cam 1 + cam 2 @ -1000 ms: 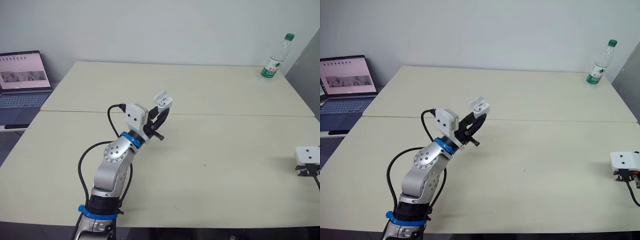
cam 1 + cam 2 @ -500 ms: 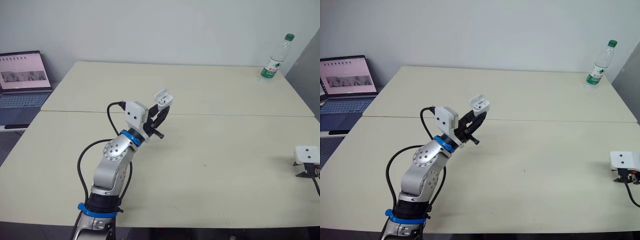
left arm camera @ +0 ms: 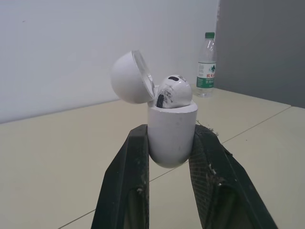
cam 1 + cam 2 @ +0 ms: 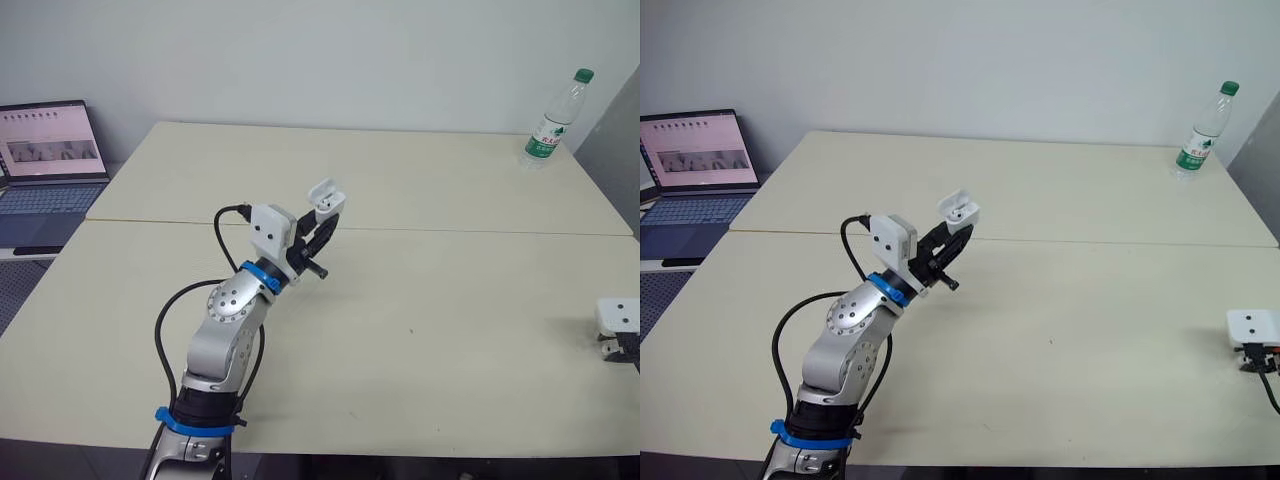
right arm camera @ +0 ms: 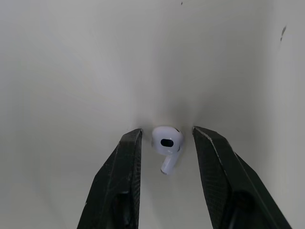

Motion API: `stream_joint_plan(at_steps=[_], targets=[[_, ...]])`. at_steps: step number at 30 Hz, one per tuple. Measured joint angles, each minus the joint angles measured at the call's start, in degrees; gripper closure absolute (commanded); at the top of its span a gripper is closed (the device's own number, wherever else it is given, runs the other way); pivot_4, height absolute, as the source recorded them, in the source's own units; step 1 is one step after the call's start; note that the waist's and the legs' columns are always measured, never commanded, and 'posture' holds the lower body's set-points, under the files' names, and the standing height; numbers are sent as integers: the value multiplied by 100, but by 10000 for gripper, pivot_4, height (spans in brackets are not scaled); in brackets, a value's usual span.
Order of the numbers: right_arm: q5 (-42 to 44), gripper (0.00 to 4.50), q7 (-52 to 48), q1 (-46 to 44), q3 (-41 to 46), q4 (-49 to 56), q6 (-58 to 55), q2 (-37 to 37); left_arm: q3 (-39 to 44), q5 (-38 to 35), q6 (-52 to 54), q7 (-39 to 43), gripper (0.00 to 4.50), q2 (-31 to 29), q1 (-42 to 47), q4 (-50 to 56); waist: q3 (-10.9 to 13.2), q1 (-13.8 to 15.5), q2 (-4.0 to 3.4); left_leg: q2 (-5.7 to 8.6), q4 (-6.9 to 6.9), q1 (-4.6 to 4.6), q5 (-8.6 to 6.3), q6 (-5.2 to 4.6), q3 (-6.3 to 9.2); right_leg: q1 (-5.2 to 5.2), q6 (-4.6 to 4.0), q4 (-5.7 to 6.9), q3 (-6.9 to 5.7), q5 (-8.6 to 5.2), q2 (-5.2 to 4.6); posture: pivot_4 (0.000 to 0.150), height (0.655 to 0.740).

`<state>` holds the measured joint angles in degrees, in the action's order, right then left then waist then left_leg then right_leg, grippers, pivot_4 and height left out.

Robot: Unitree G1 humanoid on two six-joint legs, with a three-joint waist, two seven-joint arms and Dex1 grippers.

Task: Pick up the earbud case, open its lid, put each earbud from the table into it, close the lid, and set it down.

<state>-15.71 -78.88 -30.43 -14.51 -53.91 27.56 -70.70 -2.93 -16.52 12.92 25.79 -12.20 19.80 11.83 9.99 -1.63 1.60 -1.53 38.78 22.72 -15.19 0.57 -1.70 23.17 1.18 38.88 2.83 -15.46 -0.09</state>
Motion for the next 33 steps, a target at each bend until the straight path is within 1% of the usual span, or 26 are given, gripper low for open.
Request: stream_joint_plan(at_steps=[10, 31, 33], targets=[[-91, 27820, 22, -37, -1, -26, -86, 8, 0, 1, 0, 2, 37256, 0, 1, 0, 0, -1, 0, 0, 0, 0, 0, 0, 0, 0, 0, 1, -1, 0, 0, 1500, 7400], [97, 27820, -96, -51, 34, 41, -236, 68, -6, 1, 0, 4, 37256, -2, 0, 0, 0, -1, 0, -1, 1, -1, 0, 0, 1, 0, 0, 4, -1, 0, 1, 1500, 7400], [101, 31536, -99, -51, 34, 44, -257, 70, -6, 1, 0, 4, 37256, -2, 0, 0, 0, -1, 0, -2, 1, -1, 0, 0, 1, 0, 0, 4, -1, 0, 1, 1500, 7400]])
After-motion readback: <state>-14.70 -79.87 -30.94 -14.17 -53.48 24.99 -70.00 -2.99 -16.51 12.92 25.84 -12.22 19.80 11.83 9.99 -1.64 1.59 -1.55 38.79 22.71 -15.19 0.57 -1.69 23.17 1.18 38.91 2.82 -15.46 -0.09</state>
